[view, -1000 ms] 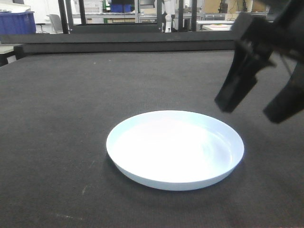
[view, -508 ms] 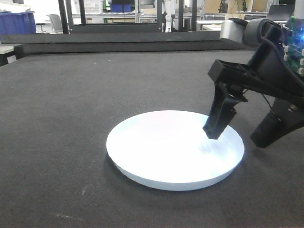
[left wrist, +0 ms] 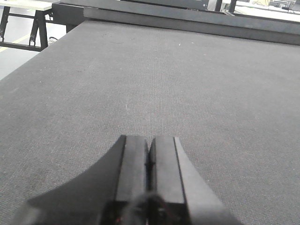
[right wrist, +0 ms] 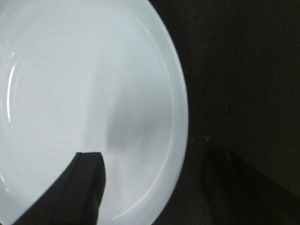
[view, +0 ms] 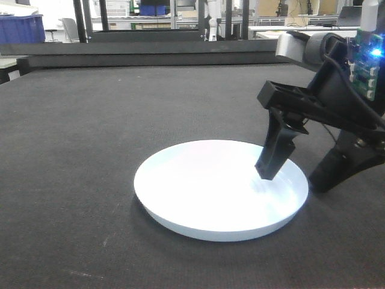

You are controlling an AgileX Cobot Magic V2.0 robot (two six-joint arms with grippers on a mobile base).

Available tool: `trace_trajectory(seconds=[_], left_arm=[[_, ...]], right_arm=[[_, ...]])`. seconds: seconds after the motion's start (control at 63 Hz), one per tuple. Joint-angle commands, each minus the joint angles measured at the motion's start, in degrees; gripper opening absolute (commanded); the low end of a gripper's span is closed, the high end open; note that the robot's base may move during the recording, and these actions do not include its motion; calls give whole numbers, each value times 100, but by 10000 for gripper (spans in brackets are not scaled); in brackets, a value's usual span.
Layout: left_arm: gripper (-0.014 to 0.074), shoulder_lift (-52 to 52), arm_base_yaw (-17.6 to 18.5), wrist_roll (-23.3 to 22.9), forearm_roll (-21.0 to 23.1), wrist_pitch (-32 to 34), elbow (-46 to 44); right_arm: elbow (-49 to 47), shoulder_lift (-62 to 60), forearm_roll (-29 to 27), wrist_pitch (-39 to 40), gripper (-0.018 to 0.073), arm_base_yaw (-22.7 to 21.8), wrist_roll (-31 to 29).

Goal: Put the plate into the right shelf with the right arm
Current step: 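Lower the right gripper onto the white plate's rim and grasp it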

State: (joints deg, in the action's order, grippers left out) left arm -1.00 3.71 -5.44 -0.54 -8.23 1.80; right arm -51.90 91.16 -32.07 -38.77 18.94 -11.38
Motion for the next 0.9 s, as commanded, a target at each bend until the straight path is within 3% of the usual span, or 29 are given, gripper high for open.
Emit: trace_trajectory(seconds=[0.0, 0.143, 0.381, 0.492, 0.889], left_arm=[[-47, -24, 38, -34, 13, 483, 57], [-47, -24, 38, -34, 13, 483, 57], [-47, -24, 38, -34, 13, 483, 57], [-47, -24, 38, -34, 13, 483, 57], [-47, -24, 38, -34, 13, 483, 57]], right_arm=[[-139, -132, -211, 53, 421, 10, -52], [-139, -132, -211, 53, 281, 10, -52], [-157, -132, -211, 137, 161, -10, -52], [-267, -132, -211, 117, 42, -10, -52], [-532, -1191, 71, -59, 56, -10, -52]])
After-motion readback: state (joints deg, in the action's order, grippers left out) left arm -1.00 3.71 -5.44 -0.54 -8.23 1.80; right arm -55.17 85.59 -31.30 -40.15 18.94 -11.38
